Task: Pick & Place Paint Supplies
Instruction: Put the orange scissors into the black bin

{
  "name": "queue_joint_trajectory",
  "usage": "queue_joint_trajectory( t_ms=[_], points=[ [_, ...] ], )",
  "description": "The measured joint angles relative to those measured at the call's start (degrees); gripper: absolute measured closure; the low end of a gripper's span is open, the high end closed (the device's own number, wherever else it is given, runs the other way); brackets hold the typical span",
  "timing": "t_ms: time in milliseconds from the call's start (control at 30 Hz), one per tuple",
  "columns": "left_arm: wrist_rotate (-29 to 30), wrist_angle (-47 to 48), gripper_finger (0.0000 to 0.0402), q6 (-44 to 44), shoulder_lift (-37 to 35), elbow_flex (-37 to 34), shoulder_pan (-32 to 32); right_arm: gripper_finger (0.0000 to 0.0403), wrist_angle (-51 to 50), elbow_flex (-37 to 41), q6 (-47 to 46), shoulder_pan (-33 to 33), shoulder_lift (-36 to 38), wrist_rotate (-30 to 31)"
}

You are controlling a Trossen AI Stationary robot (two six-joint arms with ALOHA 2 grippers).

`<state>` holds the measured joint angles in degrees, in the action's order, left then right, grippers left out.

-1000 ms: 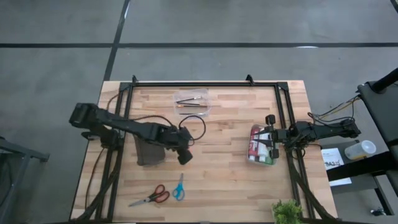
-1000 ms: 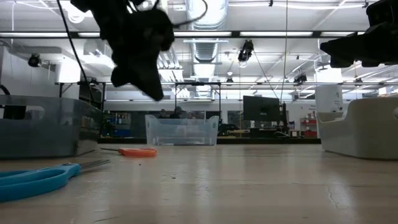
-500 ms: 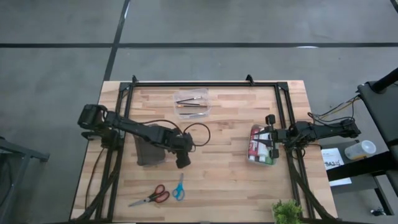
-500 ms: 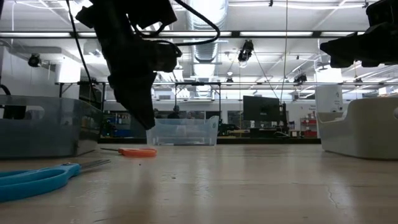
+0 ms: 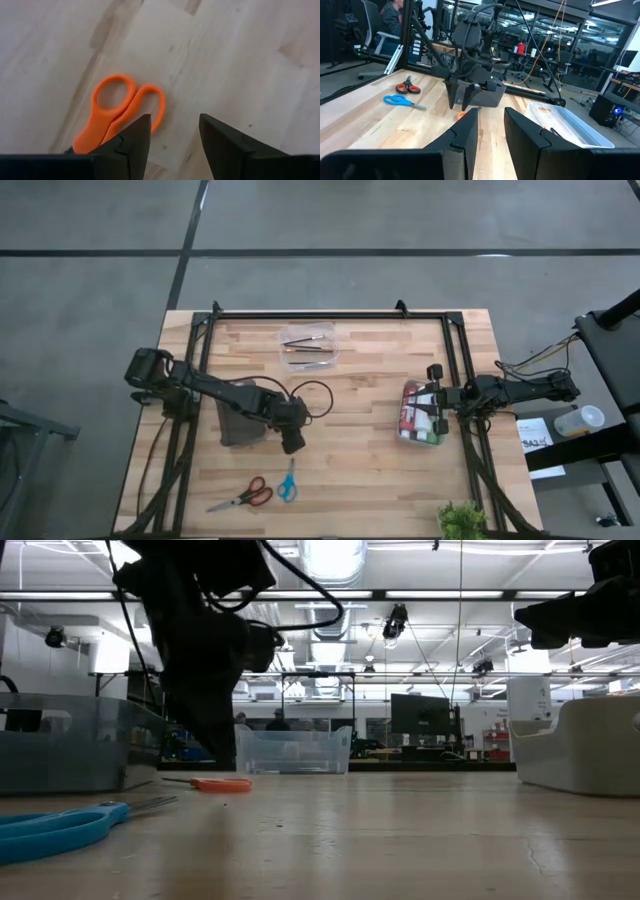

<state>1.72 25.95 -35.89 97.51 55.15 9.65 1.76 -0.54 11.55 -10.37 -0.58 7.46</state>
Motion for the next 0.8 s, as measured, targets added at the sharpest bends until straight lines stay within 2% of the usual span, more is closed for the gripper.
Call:
queue_joint_trajectory(
  t_ms=[667, 800],
  points=[
    [1.7, -12.1, 0.0224, 1.6, -0.2, -9.7, -0.8, 0.0312, 0.0, 0.0, 0.0, 0.0, 0.0, 0.0],
    [1.7, -11.9, 0.0241, 1.6, -0.2, -9.7, -1.0, 0.0312, 0.0, 0.0, 0.0, 0.0, 0.0, 0.0]
  ],
)
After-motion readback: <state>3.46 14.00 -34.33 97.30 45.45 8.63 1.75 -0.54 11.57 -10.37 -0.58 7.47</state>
